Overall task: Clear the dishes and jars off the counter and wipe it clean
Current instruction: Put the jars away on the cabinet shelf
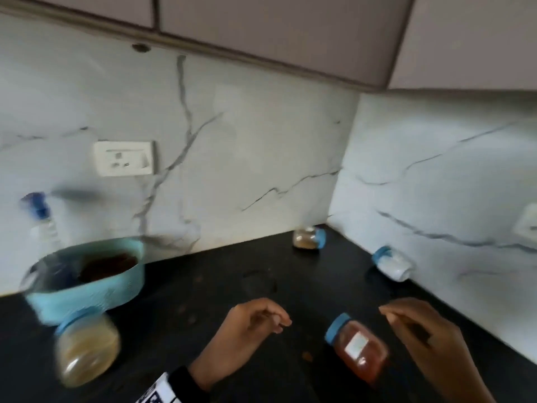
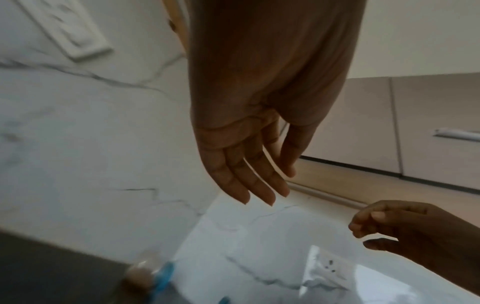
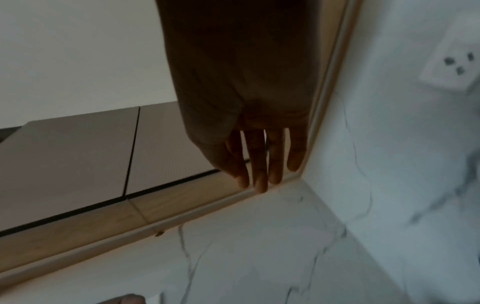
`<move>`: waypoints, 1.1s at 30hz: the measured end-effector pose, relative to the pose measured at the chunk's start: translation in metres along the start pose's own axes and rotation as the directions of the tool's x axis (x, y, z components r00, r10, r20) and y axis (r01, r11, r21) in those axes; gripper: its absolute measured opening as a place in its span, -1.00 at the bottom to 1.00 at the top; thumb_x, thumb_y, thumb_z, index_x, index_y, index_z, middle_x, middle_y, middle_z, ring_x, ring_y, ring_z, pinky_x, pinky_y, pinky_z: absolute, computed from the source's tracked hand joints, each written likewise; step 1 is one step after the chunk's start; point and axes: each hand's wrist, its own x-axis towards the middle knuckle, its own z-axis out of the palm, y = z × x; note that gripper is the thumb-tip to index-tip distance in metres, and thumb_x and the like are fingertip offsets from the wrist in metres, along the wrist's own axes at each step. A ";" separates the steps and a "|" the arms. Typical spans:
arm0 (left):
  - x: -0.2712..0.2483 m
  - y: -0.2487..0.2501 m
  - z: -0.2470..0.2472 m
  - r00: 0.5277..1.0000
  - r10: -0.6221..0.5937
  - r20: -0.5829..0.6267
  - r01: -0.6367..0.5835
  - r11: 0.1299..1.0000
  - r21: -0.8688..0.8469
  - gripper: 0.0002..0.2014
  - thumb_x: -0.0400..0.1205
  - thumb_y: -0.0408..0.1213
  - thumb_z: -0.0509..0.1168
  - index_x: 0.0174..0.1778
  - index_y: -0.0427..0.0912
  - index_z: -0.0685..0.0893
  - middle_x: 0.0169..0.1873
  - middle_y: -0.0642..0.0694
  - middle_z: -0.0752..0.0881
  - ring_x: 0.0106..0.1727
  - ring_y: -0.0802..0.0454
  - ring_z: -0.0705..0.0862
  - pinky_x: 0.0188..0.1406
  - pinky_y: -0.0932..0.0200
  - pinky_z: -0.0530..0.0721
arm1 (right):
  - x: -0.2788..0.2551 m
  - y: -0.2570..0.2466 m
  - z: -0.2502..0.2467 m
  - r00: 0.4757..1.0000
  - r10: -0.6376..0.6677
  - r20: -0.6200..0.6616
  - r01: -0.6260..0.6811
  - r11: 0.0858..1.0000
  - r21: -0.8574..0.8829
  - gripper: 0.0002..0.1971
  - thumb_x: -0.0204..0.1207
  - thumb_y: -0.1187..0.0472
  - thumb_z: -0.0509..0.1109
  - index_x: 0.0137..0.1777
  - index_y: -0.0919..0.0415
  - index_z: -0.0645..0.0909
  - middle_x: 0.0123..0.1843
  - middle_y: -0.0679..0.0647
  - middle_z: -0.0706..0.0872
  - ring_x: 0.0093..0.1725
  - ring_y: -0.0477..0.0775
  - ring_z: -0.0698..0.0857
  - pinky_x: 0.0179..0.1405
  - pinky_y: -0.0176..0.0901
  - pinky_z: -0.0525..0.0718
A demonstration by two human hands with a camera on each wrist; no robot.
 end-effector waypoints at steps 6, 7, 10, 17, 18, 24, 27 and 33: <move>0.124 0.095 0.048 0.900 0.429 0.071 -0.428 0.903 -0.030 -0.85 0.51 -0.16 0.36 -0.06 0.18 0.72 -0.12 0.19 0.80 0.00 0.26 0.73 0.05 0.40 0.63 | 0.039 0.013 -0.145 0.914 -0.188 -0.358 0.018 0.904 -0.428 -0.68 0.52 -0.11 0.20 0.04 -0.02 0.72 0.19 -0.30 0.59 0.27 -0.43 0.45 0.22 -0.56 0.39; 0.139 0.112 0.057 0.866 0.495 0.069 -0.494 0.869 -0.035 -0.80 0.44 -0.01 0.31 -0.04 0.19 0.71 -0.08 0.21 0.78 0.03 0.27 0.72 0.06 0.43 0.61 | 0.044 0.011 -0.167 0.888 -0.220 -0.404 -0.011 0.868 -0.496 -0.69 0.49 -0.04 0.21 0.07 0.00 0.71 0.21 -0.29 0.59 0.28 -0.40 0.44 0.19 -0.47 0.43; 0.186 0.163 0.097 0.733 0.673 0.095 -0.671 0.739 -0.060 -0.70 0.43 0.09 0.18 0.03 0.22 0.67 0.09 0.25 0.70 0.17 0.34 0.63 0.12 0.55 0.48 | 0.062 0.002 -0.237 0.806 -0.335 -0.489 -0.102 0.735 -0.670 -0.61 0.45 0.05 0.19 0.20 0.12 0.66 0.27 -0.09 0.61 0.29 -0.05 0.52 0.20 -0.19 0.44; 0.262 0.260 0.202 0.450 0.889 -0.079 -0.852 0.454 0.259 -0.58 0.51 -0.11 0.15 0.30 0.03 0.57 0.45 0.10 0.46 0.43 0.13 0.46 0.38 0.07 0.49 | 0.093 -0.008 -0.355 0.754 -0.377 -0.538 -0.398 0.390 -0.831 -0.22 0.37 -0.21 0.19 0.49 0.33 0.39 0.57 0.26 0.36 0.54 0.30 0.33 0.42 0.23 0.34; 0.267 0.271 0.217 0.417 0.904 -0.094 -0.852 0.424 0.308 -0.53 0.48 -0.19 0.20 0.35 -0.04 0.54 0.49 -0.01 0.43 0.49 0.02 0.42 0.42 -0.05 0.46 | 0.095 -0.003 -0.366 0.783 -0.329 -0.528 -0.427 0.333 -0.841 -0.13 0.35 -0.30 0.17 0.54 0.31 0.33 0.61 0.26 0.29 0.57 0.31 0.26 0.46 0.30 0.28; 0.286 0.300 0.282 0.367 0.930 0.013 -0.801 0.309 0.512 -0.08 0.35 -0.15 0.38 0.63 -0.12 0.12 0.64 -0.24 0.06 0.64 -0.24 0.02 0.53 -0.30 0.12 | 0.091 0.030 -0.390 0.893 -0.113 -0.436 -0.437 0.023 -0.899 0.10 0.14 -0.20 0.56 0.62 0.22 0.16 0.66 0.28 0.13 0.62 0.36 0.06 0.49 0.42 0.13; 0.296 0.296 0.295 0.390 0.919 0.055 -0.761 0.288 0.581 0.13 0.21 -0.03 0.49 0.65 -0.10 0.01 0.65 -0.24 -0.01 0.65 -0.24 -0.05 0.56 -0.31 0.04 | 0.095 0.037 -0.384 0.843 -0.283 -0.457 -0.492 -0.063 -0.869 -0.12 0.23 0.59 0.31 0.61 0.25 0.19 0.64 0.33 0.17 0.61 0.43 0.13 0.47 0.47 0.22; 0.304 0.289 0.289 0.344 0.936 0.079 -0.762 0.229 0.606 0.14 0.21 -0.07 0.44 0.66 -0.04 -0.08 0.66 -0.17 -0.08 0.66 -0.18 -0.09 0.57 -0.16 -0.06 | 0.095 0.036 -0.379 0.835 -0.269 -0.480 -0.530 -0.159 -0.833 -0.10 0.17 0.65 -0.22 0.62 0.26 0.16 0.65 0.35 0.14 0.62 0.45 0.09 0.47 0.49 0.19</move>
